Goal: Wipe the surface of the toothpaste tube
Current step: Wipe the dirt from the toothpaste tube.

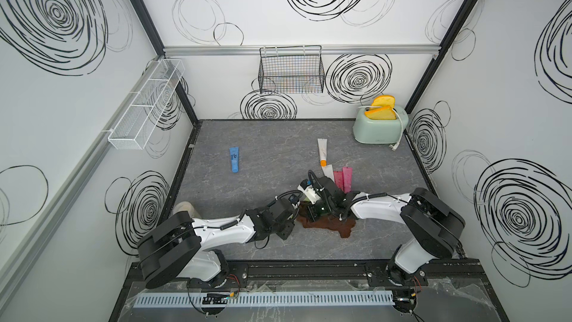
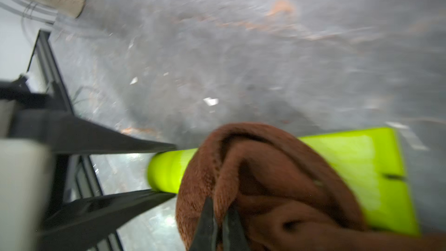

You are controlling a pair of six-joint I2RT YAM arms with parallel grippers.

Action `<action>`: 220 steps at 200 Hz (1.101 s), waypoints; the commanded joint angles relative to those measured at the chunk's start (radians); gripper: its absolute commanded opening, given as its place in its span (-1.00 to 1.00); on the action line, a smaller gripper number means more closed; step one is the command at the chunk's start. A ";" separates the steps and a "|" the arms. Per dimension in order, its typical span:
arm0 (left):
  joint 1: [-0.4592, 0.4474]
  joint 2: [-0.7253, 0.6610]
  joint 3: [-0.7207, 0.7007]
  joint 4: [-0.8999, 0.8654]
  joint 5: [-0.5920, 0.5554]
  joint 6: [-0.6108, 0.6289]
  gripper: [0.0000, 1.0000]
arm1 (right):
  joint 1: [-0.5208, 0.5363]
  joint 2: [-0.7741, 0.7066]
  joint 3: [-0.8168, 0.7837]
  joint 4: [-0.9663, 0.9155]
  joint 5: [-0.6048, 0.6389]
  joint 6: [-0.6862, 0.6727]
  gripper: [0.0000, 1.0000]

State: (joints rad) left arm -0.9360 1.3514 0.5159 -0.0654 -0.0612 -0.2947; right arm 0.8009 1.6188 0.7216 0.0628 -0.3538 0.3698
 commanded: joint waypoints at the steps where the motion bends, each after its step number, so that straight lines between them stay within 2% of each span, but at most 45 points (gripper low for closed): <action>1: -0.007 -0.026 -0.002 0.064 -0.003 0.012 -1.00 | -0.125 0.024 -0.018 -0.076 0.092 -0.057 -1.00; 16: -0.008 -0.029 -0.002 0.064 -0.003 0.012 -1.00 | -0.190 0.040 -0.012 -0.075 0.093 -0.072 -1.00; 31: -0.009 -0.029 -0.004 0.064 -0.002 0.011 -1.00 | -0.191 0.030 -0.010 -0.060 0.062 -0.067 -1.00; 64: -0.009 -0.023 -0.001 0.064 0.000 0.014 -1.00 | -0.095 0.013 0.005 -0.061 0.026 -0.048 -1.00; 103: -0.006 -0.027 -0.004 0.066 0.000 0.013 -1.00 | 0.079 -0.032 -0.020 -0.034 0.003 0.034 -1.00; 131: -0.004 -0.024 -0.002 0.066 0.001 0.014 -1.00 | 0.118 -0.002 -0.033 0.003 -0.014 0.057 -1.00; 150: -0.004 -0.026 -0.005 0.066 0.003 0.014 -1.00 | 0.080 0.026 -0.028 -0.011 0.007 0.032 -1.00; 200: -0.010 -0.035 -0.008 0.068 0.003 0.015 -1.00 | -0.151 0.044 -0.035 -0.037 0.080 -0.053 -1.00; 220: -0.012 -0.041 -0.010 0.070 0.000 0.015 -1.00 | -0.156 0.029 -0.047 -0.026 0.050 -0.053 -1.00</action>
State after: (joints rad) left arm -0.9398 1.3369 0.5083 -0.0490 -0.0711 -0.2886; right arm 0.6571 1.6398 0.7040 0.0727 -0.3309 0.3485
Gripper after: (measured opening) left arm 0.325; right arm 0.054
